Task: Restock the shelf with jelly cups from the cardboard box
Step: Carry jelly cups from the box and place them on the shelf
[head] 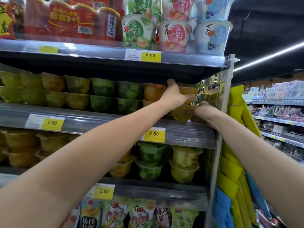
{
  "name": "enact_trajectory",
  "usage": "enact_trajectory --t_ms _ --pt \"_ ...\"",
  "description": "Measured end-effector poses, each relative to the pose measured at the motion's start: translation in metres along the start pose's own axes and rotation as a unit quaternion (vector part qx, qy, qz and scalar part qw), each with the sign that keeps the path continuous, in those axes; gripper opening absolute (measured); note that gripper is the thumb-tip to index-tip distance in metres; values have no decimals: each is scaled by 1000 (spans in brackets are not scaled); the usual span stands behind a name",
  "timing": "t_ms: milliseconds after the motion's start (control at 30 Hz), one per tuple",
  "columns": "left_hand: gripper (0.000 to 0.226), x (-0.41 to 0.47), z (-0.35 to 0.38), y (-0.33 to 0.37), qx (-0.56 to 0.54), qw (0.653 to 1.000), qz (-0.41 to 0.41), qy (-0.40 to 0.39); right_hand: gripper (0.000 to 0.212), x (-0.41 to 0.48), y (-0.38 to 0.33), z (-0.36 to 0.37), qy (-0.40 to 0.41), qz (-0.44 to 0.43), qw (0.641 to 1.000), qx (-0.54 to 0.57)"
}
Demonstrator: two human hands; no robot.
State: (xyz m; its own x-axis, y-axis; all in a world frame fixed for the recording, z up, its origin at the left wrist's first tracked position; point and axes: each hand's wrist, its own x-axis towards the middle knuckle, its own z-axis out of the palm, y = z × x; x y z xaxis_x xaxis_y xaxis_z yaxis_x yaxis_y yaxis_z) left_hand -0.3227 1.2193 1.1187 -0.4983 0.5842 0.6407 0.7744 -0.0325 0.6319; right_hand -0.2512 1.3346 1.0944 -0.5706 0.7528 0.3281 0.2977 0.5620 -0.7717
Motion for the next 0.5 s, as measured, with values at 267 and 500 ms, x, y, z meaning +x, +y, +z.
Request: enact_trajectory --t_ms 267,500 --pt "91 12 7 3 39 998 -51 -29 76 0 1 1 -2 -6 1000 1" --pt "72 1 -2 -10 2 999 -35 -19 62 2 0 1 -20 9 999 35"
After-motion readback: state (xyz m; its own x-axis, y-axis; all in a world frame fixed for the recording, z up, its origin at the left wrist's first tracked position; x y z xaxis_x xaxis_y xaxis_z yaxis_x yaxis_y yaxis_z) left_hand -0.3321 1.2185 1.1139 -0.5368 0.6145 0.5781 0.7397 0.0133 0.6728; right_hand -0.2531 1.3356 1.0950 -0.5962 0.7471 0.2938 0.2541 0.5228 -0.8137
